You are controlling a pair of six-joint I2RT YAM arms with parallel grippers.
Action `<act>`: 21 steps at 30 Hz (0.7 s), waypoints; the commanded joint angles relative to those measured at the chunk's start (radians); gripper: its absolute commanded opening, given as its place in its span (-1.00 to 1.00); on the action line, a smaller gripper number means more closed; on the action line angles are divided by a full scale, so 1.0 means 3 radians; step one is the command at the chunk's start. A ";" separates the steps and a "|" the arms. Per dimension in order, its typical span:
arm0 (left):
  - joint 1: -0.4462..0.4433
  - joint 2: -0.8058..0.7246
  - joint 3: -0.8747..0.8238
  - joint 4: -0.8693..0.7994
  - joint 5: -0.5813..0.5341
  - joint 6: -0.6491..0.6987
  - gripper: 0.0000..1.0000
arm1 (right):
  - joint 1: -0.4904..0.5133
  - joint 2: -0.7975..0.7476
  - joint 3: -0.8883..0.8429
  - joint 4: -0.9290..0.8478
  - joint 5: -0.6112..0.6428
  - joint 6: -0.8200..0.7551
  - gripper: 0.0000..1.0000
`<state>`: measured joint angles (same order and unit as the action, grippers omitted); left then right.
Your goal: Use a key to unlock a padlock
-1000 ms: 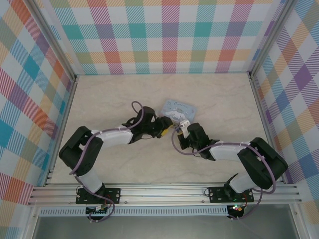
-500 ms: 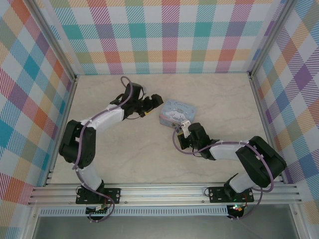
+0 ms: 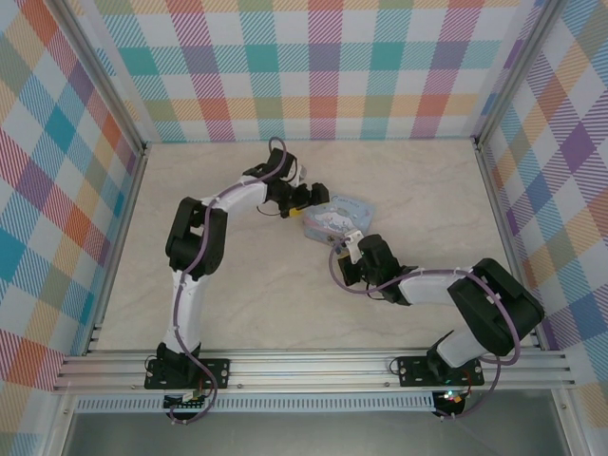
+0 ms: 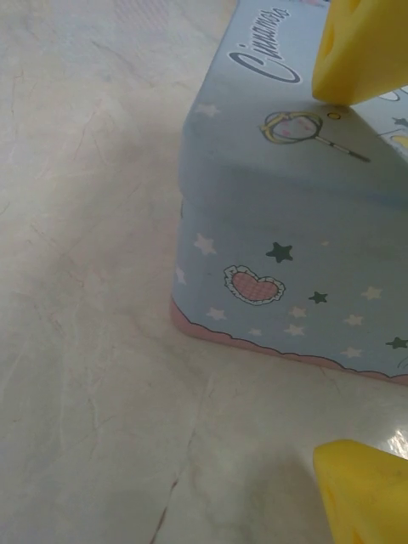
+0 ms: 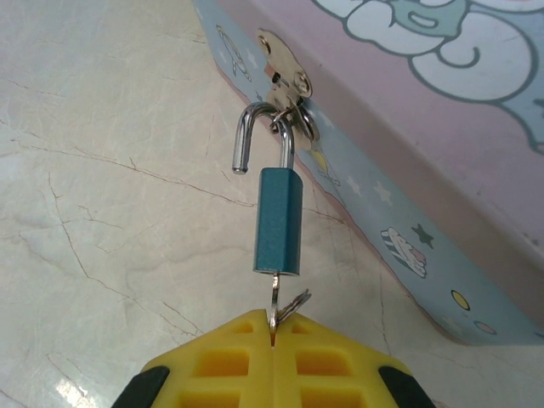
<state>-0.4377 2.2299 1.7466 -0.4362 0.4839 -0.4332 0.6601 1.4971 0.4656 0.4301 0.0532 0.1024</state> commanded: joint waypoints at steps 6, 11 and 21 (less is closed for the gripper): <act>0.0027 -0.0122 -0.0328 -0.0239 -0.0473 0.0076 0.96 | -0.0027 -0.0027 0.0034 -0.0036 -0.0177 0.0176 -1.00; 0.0101 -0.0416 -0.0855 -0.0032 -0.0598 -0.0049 0.96 | -0.0072 -0.0074 -0.0031 -0.0021 -0.0256 0.0291 -1.00; 0.0132 -0.0901 -0.1671 0.0318 -0.0586 -0.0260 0.94 | -0.0242 -0.0062 -0.0075 0.0092 -0.0714 0.0575 -1.00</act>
<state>-0.4133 1.9549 1.3201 -0.2588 0.3725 -0.4950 0.5999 1.4952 0.4530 0.4328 -0.0772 0.2276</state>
